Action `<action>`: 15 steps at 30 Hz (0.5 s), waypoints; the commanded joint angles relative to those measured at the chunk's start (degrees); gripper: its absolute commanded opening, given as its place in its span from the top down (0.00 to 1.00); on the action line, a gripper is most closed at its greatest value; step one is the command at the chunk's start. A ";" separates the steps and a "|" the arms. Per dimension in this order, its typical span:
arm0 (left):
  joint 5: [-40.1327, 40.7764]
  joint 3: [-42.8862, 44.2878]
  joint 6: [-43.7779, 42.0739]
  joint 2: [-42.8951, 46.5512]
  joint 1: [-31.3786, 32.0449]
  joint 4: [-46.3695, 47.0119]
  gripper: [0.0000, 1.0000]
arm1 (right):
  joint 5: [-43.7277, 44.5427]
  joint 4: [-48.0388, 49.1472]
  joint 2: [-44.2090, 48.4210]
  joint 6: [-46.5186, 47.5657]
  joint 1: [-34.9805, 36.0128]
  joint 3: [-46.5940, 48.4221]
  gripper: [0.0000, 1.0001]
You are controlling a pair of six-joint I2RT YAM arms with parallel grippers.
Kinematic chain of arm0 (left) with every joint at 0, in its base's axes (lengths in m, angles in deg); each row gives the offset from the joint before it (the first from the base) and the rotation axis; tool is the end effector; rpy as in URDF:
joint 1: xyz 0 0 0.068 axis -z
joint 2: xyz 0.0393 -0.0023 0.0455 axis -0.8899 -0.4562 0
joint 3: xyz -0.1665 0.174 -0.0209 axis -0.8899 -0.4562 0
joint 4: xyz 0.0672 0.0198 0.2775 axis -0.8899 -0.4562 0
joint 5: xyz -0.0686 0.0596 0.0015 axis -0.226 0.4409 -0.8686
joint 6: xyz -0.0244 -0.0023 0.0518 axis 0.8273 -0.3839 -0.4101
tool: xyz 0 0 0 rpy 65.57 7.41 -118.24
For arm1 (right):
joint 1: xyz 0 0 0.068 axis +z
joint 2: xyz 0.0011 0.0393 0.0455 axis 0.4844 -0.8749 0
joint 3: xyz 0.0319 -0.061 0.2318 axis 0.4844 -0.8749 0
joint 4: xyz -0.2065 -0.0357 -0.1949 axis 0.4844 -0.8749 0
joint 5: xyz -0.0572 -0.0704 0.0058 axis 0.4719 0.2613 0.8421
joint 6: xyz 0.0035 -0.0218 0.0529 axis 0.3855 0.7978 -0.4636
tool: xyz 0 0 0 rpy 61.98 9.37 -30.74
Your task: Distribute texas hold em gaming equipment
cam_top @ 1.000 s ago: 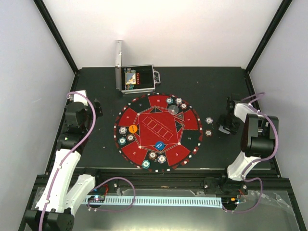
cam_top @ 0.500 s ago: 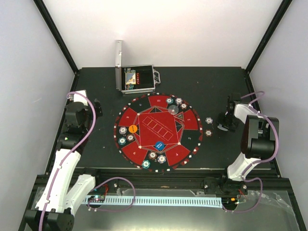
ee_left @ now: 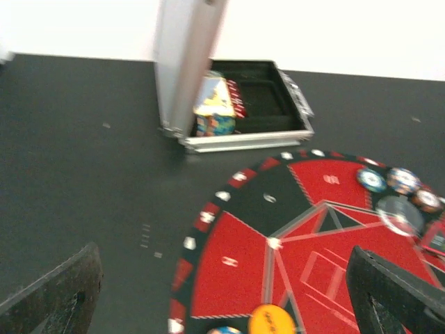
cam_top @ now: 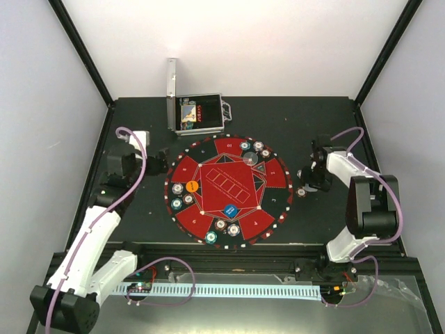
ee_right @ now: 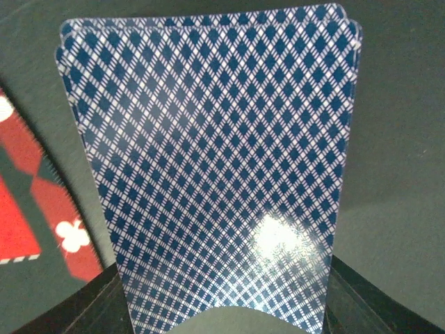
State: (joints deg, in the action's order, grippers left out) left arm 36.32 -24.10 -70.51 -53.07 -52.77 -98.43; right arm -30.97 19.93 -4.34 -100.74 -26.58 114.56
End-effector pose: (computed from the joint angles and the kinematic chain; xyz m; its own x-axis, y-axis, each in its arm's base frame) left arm 0.2381 -0.0407 0.2854 -0.4388 -0.0959 -0.8935 0.0668 0.9881 -0.1389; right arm 0.3019 0.0127 0.1128 -0.9538 0.2742 -0.1228 0.2707 0.9616 0.0446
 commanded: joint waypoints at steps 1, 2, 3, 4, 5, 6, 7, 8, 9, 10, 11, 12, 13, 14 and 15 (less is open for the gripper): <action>-10.53 2.83 8.49 -0.80 3.52 -2.94 0.03 | 1.34 -3.01 3.62 1.39 2.76 2.21 0.41; -11.94 2.75 10.78 -1.06 4.63 -3.15 0.03 | 1.17 -3.28 4.19 1.59 3.66 2.47 0.41; -13.95 2.68 12.52 -1.32 5.88 -3.15 0.03 | 0.96 -3.61 4.65 1.77 4.88 2.81 0.41; -15.40 2.57 14.28 -1.62 7.05 -3.02 0.03 | 0.87 -3.89 4.93 2.03 6.19 3.05 0.41; -16.94 2.41 15.91 -2.00 8.18 -2.82 0.03 | 0.78 -4.20 5.04 2.18 7.35 3.36 0.41; -18.14 2.41 17.44 -2.40 9.40 -2.67 0.04 | 0.61 -4.43 5.20 2.21 8.45 3.60 0.41; -19.00 2.36 18.77 -2.84 10.52 -2.55 0.04 | 0.43 -4.51 5.37 2.27 9.46 3.80 0.41; -19.97 2.34 19.99 -3.23 11.46 -2.41 0.03 | -0.03 -4.52 5.69 2.53 10.54 3.90 0.41; -21.17 2.03 21.51 -3.56 12.20 -1.95 0.03 | -0.78 -4.26 6.20 2.86 11.74 3.79 0.41; -23.29 1.50 22.94 -3.86 12.66 -1.05 0.03 | -1.64 -3.84 6.91 3.42 13.38 3.69 0.41; -25.95 0.65 24.90 -4.20 12.89 1.05 0.03 | -2.74 -3.47 7.64 4.23 14.72 3.63 0.41; -28.58 -0.32 27.10 -4.65 12.93 3.16 0.03 | -3.55 -3.08 8.45 4.71 16.24 3.56 0.41; -31.44 -1.26 29.12 -5.37 13.02 4.97 0.03 | -4.75 -2.57 9.26 5.37 17.84 3.38 0.41; -34.03 -2.09 31.15 -6.22 13.02 6.94 0.03 | -6.11 -1.81 10.00 6.06 19.86 3.25 0.41; -36.41 -2.72 32.95 -7.23 13.15 8.59 0.03 | -7.19 -1.07 10.67 6.67 22.05 2.95 0.41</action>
State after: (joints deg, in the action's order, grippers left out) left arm 12.17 -24.85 -47.72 -57.81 -40.20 -96.99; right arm -33.03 16.76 2.56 -97.37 -10.38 117.14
